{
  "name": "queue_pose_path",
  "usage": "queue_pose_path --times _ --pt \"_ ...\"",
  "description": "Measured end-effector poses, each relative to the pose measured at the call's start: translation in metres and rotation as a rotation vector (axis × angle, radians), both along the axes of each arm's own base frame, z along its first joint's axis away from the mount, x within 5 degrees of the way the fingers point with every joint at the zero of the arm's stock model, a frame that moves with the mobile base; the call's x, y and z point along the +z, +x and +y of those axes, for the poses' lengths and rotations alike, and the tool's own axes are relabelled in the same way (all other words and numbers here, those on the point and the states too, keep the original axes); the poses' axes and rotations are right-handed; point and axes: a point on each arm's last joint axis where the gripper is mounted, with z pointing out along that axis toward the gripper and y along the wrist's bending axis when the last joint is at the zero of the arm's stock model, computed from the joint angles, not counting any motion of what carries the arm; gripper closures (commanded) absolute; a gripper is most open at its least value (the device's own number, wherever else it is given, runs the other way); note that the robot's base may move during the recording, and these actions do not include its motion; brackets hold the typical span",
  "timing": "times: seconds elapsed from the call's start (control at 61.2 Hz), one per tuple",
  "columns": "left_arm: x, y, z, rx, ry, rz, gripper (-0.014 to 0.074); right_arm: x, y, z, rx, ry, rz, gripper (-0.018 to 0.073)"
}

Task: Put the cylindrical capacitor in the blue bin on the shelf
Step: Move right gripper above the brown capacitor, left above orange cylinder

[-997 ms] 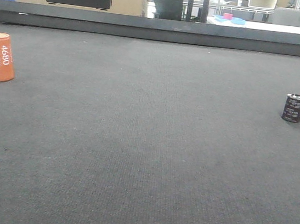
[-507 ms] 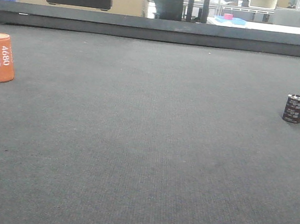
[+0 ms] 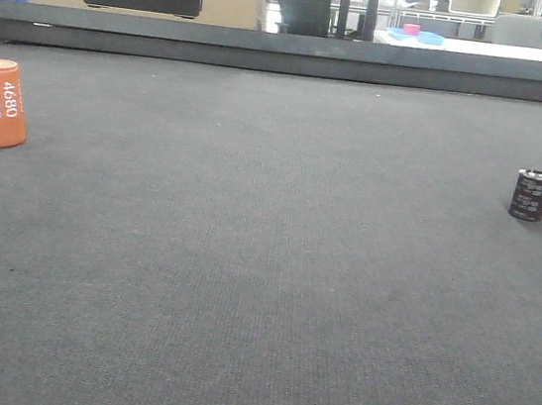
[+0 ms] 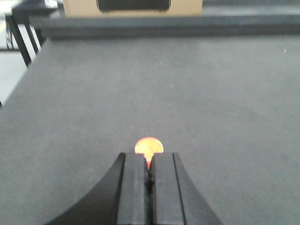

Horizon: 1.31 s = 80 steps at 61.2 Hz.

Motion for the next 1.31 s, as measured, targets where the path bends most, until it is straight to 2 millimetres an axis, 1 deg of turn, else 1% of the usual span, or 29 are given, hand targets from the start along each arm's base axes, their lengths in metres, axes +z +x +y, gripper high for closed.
queue_pose_path --times 0.163,0.294,0.458,0.539,0.719,0.899,1.079,1.144,1.193,1.307 --pt "-0.008 0.01 -0.002 -0.001 -0.011 0.044 0.0707 -0.004 0.011 0.002 -0.001 0.032 0.041 0.0724" --pt "-0.01 0.02 -0.003 0.0 -0.009 0.097 0.0707 -0.002 0.028 0.003 0.002 0.011 0.161 0.0724" --pt "-0.009 0.04 -0.005 0.002 0.005 0.212 0.0707 0.003 0.059 0.006 0.004 -0.002 0.314 0.0724" --pt "-0.004 0.053 -0.007 0.003 0.011 0.271 0.0707 0.007 0.076 0.008 0.005 -0.007 0.375 0.0724" --pt "0.0 0.077 -0.01 0.004 0.021 0.355 0.0707 0.004 0.118 0.012 0.006 -0.018 0.499 0.0724" --pt "-0.007 0.087 -0.011 0.005 0.025 0.383 0.0707 -0.012 0.159 0.016 0.008 -0.043 0.65 0.0724" --pt "-0.009 0.089 -0.011 0.005 0.026 0.393 0.0707 -0.033 0.195 0.026 0.025 -0.069 0.782 0.0724" --pt "-0.009 0.089 -0.011 0.005 0.026 0.393 0.0707 -0.038 0.205 0.03 0.033 -0.074 0.803 0.0715" --pt "-0.009 0.089 -0.011 0.005 0.026 0.393 0.0707 -0.045 0.212 0.033 0.038 -0.079 0.826 0.0691" --pt "-0.009 0.089 -0.011 0.005 0.026 0.393 0.0707 -0.06 0.227 0.039 0.049 -0.09 0.865 0.0544"
